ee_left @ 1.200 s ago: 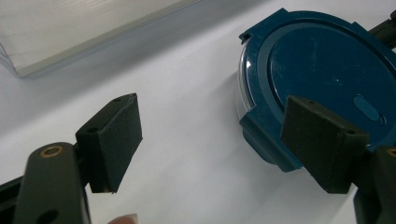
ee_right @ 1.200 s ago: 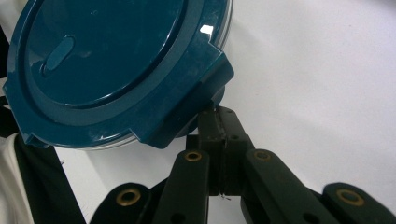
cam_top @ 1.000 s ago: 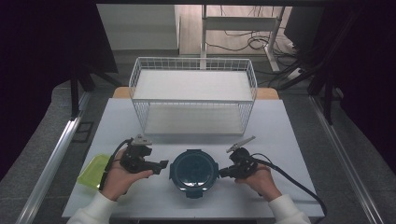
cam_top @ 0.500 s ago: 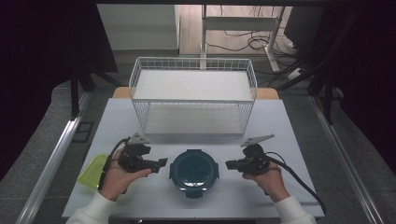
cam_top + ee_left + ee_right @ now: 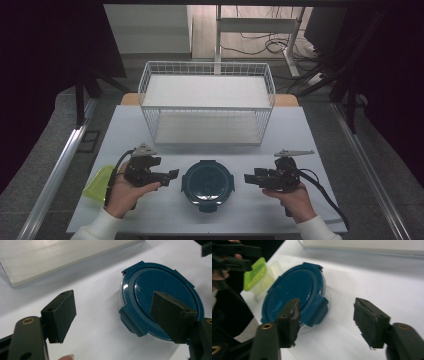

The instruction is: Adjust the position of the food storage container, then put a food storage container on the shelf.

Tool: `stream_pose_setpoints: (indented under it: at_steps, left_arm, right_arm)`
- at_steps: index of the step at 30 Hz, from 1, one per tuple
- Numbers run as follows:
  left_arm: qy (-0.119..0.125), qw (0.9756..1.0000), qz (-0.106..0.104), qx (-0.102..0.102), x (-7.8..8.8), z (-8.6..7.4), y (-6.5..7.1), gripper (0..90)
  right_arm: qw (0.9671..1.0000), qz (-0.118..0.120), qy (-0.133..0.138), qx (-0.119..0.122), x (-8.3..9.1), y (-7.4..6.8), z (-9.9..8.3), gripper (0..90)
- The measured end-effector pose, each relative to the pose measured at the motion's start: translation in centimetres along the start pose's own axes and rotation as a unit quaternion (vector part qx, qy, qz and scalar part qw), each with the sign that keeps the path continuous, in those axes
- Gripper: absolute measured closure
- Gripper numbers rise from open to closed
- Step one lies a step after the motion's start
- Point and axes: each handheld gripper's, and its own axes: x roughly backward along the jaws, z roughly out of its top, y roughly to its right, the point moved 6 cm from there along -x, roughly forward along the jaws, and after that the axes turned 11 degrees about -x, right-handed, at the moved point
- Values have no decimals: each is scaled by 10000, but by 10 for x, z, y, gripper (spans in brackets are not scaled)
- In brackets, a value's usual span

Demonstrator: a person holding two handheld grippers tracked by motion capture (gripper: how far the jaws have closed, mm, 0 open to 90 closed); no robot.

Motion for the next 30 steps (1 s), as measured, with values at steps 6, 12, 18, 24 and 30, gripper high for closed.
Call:
stream_pose_setpoints:
  at_steps: [6,12,18,24,30]
  left_arm:
    - [103,9999,-67,73,1,5,5,206]
    - [39,9999,-124,93,-4,2,7,201]
    - [91,9997,-213,97,-7,5,11,201]
    - [79,9991,-345,225,-9,-3,14,198]
    - [48,9981,-491,375,-11,-7,20,199]
  right_arm:
    - [9998,-180,69,65,0,3,0,249]
    - [9997,-187,23,146,-2,4,0,219]
    - [9999,-68,-47,106,-6,3,-3,199]
    - [9999,25,-100,46,-13,3,-1,199]
    - [9997,139,-203,57,-21,-1,0,199]
